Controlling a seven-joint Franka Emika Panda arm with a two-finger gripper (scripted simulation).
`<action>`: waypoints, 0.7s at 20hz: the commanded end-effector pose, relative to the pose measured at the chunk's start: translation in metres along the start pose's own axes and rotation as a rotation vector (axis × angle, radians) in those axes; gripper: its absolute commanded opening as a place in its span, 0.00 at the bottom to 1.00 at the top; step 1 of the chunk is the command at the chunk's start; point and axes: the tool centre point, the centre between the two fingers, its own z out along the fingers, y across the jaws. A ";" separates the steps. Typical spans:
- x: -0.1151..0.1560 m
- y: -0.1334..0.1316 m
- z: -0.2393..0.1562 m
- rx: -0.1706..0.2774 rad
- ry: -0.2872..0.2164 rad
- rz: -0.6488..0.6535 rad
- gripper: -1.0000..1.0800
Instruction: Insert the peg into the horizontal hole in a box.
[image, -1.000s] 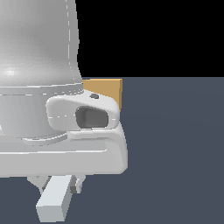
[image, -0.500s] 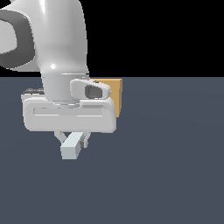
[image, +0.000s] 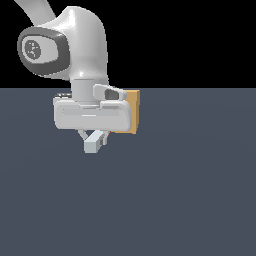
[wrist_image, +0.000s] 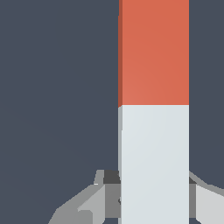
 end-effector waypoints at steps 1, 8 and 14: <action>0.018 -0.001 -0.003 -0.002 0.000 0.016 0.00; 0.053 -0.001 -0.006 -0.002 0.000 0.043 0.00; 0.065 0.000 -0.007 -0.002 0.000 0.051 0.00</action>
